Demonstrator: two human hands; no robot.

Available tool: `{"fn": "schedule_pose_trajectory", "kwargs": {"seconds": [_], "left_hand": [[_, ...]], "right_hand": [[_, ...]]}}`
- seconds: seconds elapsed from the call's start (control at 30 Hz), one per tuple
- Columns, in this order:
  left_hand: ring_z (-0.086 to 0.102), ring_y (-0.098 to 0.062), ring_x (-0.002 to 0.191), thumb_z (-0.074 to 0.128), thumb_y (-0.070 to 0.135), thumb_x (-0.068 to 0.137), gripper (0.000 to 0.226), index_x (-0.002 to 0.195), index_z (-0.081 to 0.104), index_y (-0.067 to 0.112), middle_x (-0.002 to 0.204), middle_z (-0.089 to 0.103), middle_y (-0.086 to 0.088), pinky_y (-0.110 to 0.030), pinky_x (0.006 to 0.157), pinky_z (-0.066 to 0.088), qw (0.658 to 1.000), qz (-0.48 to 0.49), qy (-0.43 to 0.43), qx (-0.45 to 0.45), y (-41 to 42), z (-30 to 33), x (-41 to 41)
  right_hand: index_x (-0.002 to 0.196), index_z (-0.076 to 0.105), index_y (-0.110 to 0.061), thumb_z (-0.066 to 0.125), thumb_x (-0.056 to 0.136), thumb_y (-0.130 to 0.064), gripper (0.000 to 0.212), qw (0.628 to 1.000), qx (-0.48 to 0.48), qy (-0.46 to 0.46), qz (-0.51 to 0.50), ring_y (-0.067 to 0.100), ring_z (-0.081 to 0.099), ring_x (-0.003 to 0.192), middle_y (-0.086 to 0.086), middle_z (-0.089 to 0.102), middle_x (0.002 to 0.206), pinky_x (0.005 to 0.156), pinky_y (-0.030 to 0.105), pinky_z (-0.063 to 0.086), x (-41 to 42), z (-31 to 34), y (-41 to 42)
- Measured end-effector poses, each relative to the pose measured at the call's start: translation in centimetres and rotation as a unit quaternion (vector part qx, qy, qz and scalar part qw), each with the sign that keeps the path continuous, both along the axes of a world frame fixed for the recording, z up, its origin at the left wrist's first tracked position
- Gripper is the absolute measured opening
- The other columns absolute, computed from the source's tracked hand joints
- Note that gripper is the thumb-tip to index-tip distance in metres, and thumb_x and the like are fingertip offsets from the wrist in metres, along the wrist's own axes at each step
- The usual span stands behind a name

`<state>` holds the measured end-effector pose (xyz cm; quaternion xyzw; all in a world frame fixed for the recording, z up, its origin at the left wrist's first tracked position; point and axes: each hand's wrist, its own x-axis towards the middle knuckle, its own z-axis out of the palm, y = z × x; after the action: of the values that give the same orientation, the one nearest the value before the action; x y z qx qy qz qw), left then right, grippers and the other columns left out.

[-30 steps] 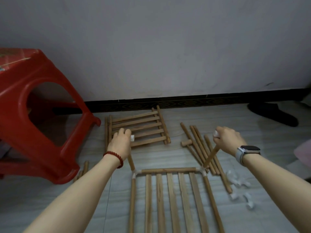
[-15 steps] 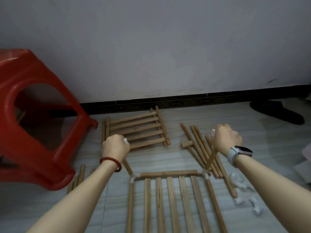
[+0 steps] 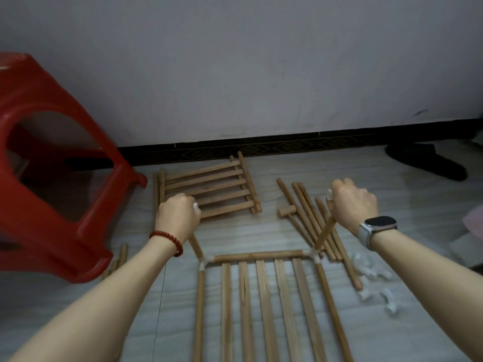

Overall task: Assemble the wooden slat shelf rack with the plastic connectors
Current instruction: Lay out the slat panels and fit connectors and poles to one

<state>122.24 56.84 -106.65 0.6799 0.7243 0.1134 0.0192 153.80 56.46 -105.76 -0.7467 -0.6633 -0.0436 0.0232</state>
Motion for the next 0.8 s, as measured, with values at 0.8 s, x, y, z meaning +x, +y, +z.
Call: {"fn": "schedule_pose_trajectory", "kwargs": {"seconds": [0.8], "left_hand": [[0.023, -0.026, 0.139, 0.036, 0.039, 0.099, 0.051, 0.145, 0.029, 0.02, 0.151, 0.028, -0.009, -0.041, 0.111, 0.021, 0.952, 0.098, -0.289, -0.029, -3.2, 0.8, -6.6]], "right_hand": [[0.136, 0.038, -0.009, 0.04, 0.096, -0.018, 0.041, 0.963, -0.108, 0.23, 0.089, 0.026, 0.045, 0.123, 0.011, 0.045, 0.136, 0.095, 0.034, 0.042, -10.2, -2.0, -1.1]]}}
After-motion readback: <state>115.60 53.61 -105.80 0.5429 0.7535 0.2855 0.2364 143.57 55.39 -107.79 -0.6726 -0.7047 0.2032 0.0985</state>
